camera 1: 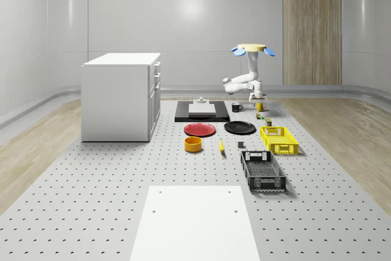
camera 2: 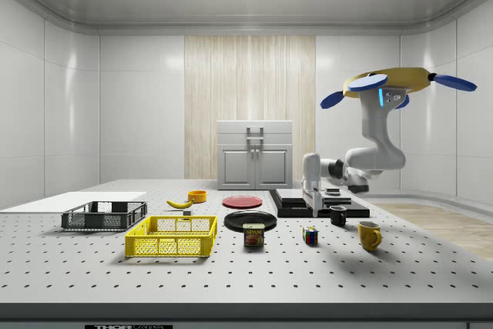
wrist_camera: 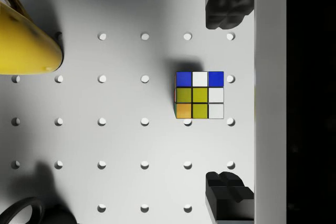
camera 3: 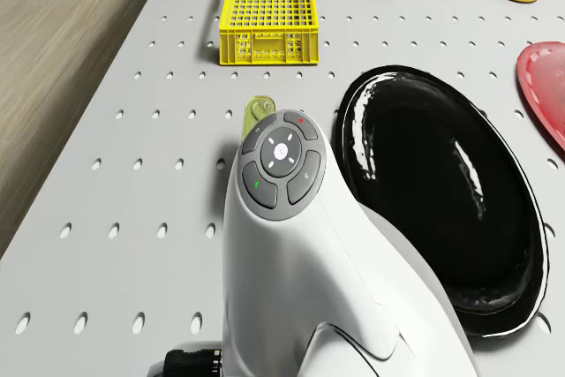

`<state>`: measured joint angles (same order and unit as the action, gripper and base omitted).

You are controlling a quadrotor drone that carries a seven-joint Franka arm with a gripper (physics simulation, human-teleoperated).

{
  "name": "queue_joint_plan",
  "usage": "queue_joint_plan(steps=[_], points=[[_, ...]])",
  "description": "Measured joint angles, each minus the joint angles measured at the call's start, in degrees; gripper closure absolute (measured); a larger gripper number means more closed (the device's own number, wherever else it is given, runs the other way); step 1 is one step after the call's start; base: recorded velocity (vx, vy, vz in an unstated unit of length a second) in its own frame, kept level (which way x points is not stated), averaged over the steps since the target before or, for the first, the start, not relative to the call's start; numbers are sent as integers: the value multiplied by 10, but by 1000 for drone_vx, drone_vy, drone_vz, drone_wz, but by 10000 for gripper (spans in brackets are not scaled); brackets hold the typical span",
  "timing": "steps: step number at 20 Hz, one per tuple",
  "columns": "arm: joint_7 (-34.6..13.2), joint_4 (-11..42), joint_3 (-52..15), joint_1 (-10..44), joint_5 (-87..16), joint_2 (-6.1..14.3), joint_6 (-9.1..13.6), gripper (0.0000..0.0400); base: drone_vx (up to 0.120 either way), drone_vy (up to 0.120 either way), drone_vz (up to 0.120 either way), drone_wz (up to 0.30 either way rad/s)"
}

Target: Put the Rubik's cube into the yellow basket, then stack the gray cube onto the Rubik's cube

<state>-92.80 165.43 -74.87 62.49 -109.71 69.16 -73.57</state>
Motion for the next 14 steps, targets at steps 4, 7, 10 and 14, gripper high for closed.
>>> queue_joint_plan(steps=[4, 7, 10, 14], points=[[-3, -1, -3, 3, 5, 10, -10, 0, 0, 40, -120, 0], [-5, -1, -5, 6, 9, 18, -17, 0, 0, -53, -120, 0], [-7, -2, -5, 7, 11, 26, -24, 0, 0, 0, -40, 0], [-6, -5, 14, 7, -4, 40, -44, 0, 0, 0, 0, 0]])
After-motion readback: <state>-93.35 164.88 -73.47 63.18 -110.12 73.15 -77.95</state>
